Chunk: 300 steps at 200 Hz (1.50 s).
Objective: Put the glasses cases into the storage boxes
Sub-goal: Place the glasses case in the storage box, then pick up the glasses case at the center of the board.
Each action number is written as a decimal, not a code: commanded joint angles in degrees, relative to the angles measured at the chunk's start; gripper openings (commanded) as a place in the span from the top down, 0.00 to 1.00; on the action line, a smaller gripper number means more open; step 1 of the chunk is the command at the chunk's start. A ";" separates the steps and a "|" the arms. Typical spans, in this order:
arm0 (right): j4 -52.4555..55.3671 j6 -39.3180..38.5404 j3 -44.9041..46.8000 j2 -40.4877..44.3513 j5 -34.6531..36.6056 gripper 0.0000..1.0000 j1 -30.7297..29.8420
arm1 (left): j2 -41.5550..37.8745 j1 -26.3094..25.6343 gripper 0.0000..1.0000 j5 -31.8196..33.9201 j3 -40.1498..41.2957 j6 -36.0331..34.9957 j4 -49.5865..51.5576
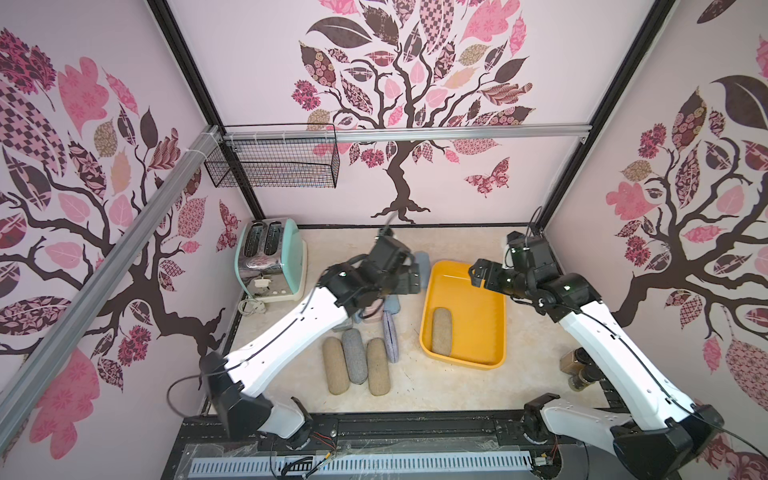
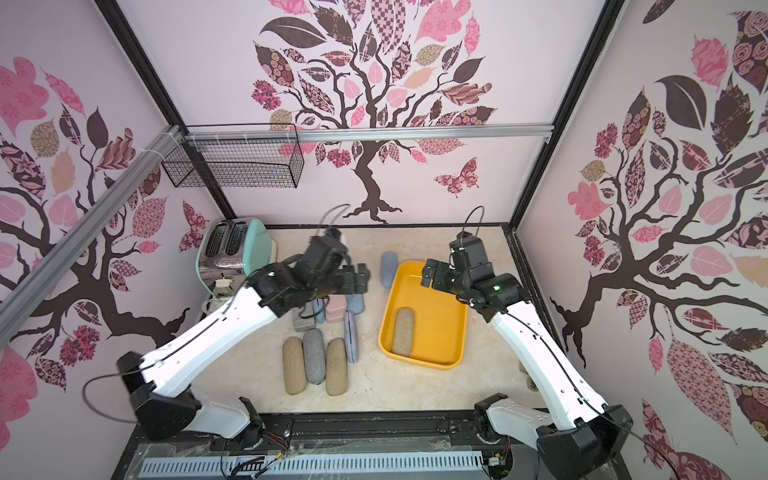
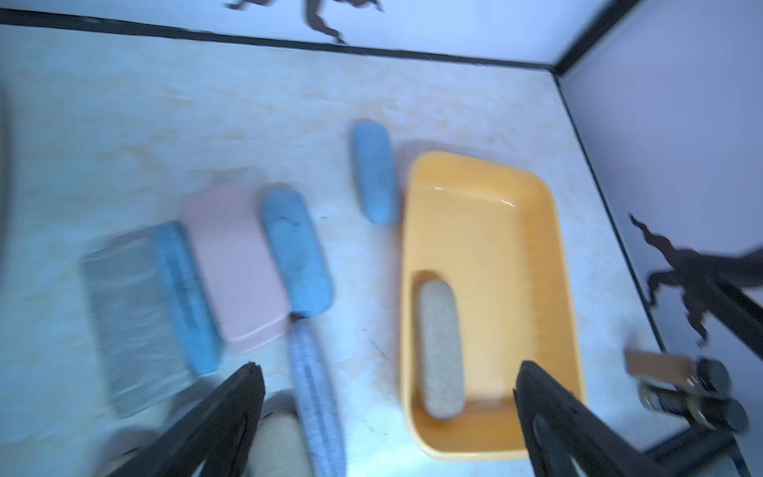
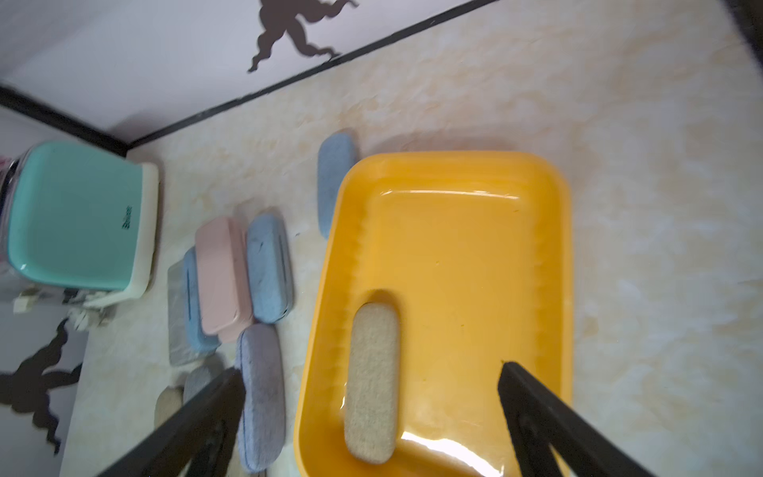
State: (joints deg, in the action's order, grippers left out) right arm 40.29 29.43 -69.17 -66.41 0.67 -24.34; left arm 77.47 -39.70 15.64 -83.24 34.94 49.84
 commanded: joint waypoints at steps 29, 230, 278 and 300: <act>-7.63 3.93 2.90 -4.39 -0.32 0.02 -15.15 | -13.28 20.03 0.03 -8.00 19.61 -2.13 -2.13; -10.85 4.80 -7.75 -34.93 5.16 0.08 -32.51 | -15.23 23.74 0.06 -2.92 31.77 -0.30 -4.74; -7.76 5.80 -13.07 -43.15 6.40 0.15 -32.59 | -12.24 25.90 0.07 -7.42 30.54 -4.34 -3.11; -7.35 5.93 -13.85 -45.21 6.45 0.18 -32.62 | -11.19 26.06 0.07 -8.08 30.68 -4.49 -3.18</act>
State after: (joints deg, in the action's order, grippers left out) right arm 29.74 34.76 -80.60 -108.68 5.87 -56.55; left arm 65.45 -13.96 9.06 -52.38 32.01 46.24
